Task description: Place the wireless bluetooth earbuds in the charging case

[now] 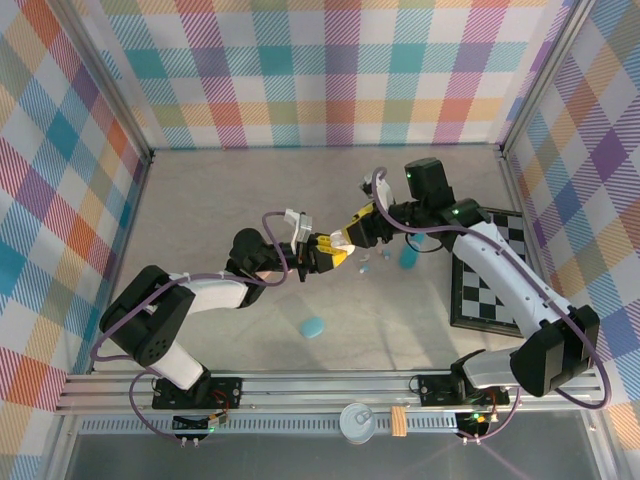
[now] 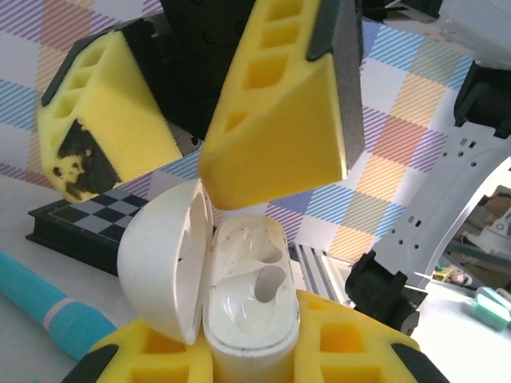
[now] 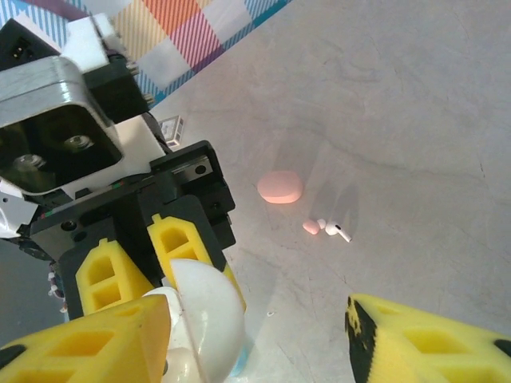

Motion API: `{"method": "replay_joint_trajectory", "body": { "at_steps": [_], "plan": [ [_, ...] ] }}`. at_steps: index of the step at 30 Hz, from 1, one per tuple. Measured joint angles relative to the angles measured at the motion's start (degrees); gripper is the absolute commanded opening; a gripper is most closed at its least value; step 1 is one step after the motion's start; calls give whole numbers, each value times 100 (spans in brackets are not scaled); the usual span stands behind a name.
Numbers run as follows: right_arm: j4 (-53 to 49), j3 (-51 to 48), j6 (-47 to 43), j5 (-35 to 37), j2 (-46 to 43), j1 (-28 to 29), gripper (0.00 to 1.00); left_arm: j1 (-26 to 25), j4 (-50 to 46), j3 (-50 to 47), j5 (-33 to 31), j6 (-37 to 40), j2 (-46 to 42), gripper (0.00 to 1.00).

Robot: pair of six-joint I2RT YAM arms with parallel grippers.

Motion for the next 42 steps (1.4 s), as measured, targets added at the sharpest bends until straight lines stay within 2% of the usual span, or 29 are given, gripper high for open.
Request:
{"method": "replay_joint_trajectory", "body": {
  "at_steps": [4, 10, 16, 21, 25, 30, 34, 37, 42],
  "plan": [
    [87, -9, 31, -125, -42, -9, 70, 0, -890, -33, -125, 918, -291, 2],
    [350, -94, 227, -74, -431, -87, 71, 0, -2844, 17, -588, 2826, -868, 2],
    [693, -522, 1038, 654, -667, -289, 71, 0, -3493, 31, -929, 3821, -914, 2],
    [713, -879, 1928, 1604, -643, -393, 73, 33, -3331, -94, -1137, 3969, -916, 2],
    [612, -885, 2490, 2079, -273, -433, 74, 310, -2990, -479, -1233, 3790, -931, 1],
    [584, -885, 3042, 2105, 503, -435, 72, 892, -2570, -940, -1475, 3552, -1095, 1],
    [584, -883, 3392, 2035, 1104, -358, 65, 1333, -2162, -1189, -1727, 3427, -1211, 1],
    [234, -656, 3346, 2127, 1545, -326, 61, 1574, -1965, -1257, -1843, 3364, -1207, 1],
    [-343, 66, 2955, 2236, 2221, -299, 56, 1628, -1873, -1257, -1880, 3364, -1211, 1]
  ]
}}
